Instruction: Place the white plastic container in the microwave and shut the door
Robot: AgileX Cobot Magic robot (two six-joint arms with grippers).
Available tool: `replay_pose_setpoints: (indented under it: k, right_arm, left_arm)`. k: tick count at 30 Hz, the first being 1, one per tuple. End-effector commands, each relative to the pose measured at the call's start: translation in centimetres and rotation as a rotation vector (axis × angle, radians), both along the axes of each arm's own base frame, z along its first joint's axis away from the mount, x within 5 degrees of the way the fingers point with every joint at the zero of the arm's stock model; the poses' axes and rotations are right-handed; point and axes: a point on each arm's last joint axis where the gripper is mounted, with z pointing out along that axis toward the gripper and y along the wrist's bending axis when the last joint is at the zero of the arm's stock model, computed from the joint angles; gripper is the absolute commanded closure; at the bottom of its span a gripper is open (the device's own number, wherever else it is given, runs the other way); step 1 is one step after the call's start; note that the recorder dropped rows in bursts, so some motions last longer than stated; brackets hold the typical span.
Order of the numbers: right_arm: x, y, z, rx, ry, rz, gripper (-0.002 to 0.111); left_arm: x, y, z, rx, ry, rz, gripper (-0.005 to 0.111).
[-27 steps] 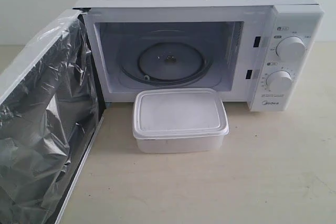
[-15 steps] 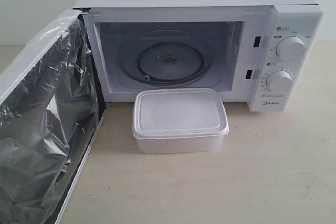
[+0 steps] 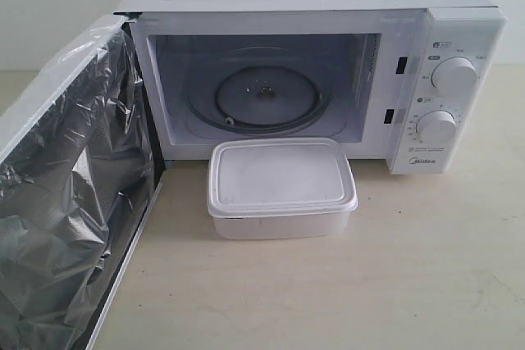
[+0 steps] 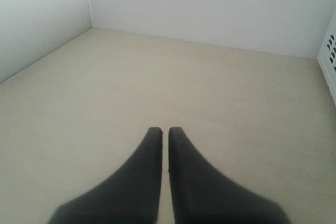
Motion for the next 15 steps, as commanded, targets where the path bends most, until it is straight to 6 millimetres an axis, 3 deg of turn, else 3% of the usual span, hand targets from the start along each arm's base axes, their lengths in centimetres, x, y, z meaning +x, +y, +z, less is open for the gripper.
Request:
replay_pose_setpoints:
  k: [1,5,9,15]
  right_arm:
    - [0.0,-0.1,0.1,-0.012,-0.011,-0.006,0.108]
    - [0.0,0.0,0.0,0.003,-0.002,-0.006,0.108]
    - [0.0,0.2,0.4,0.146,-0.033,-0.013,0.108]
    - [-0.6,0.1,5.8,0.207,-0.283,-0.002,0.108]
  left_arm:
    - [0.0,0.0,-0.1,0.001,0.0,0.002,0.102]
    - [0.0,0.0,-0.1,0.001,0.0,0.002,0.102]
    - [0.0,0.0,-0.1,0.001,0.0,0.002,0.102]
    - [0.0,0.0,-0.1,0.001,0.0,0.002,0.102]
